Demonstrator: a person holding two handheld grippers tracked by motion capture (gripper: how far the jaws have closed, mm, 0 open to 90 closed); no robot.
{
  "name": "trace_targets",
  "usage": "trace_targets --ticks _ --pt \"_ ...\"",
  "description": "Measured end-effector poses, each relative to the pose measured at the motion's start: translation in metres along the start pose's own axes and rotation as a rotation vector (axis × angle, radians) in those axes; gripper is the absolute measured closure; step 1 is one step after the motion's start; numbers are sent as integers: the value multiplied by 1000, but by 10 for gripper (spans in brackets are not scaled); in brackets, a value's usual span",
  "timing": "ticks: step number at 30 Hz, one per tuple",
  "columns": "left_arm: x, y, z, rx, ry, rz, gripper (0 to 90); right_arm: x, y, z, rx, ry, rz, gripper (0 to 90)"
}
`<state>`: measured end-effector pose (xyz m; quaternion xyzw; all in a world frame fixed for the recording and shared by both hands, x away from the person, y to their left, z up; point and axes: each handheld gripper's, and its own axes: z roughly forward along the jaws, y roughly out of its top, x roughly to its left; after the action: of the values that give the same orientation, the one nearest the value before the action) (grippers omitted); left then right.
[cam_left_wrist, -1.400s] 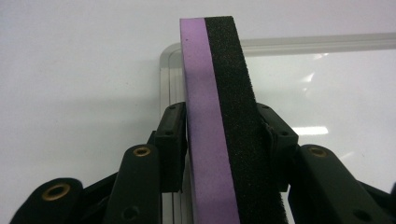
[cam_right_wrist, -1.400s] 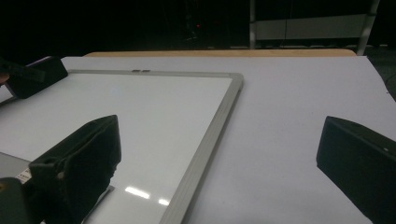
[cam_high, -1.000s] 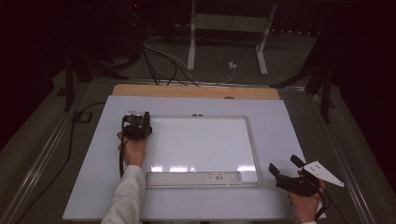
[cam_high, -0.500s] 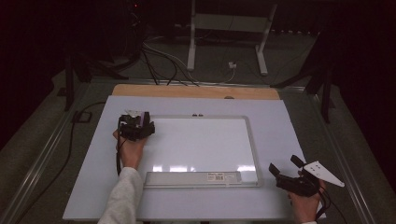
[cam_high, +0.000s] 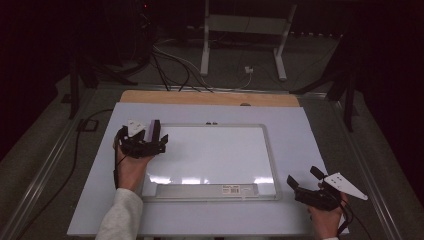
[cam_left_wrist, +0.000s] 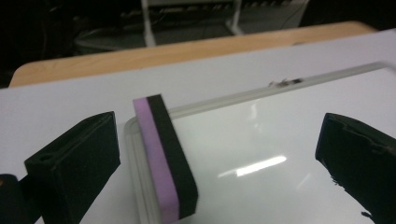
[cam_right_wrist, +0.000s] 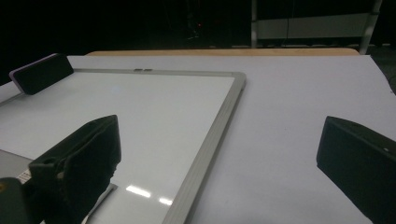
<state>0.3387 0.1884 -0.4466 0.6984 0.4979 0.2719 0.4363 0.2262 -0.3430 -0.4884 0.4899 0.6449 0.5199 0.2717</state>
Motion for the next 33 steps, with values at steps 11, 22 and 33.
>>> trace_targets --ticks 11,22,33 --pt "2 -23 -39 -69 -4 79 5 1 0 0 -3 5 -9 4" --pt "6 -59 -75 -140 24 94 5 3 1 -1 -8 14 -26 4" --pt "12 -79 -82 -141 41 78 6 3 2 -3 -18 15 -37 4"
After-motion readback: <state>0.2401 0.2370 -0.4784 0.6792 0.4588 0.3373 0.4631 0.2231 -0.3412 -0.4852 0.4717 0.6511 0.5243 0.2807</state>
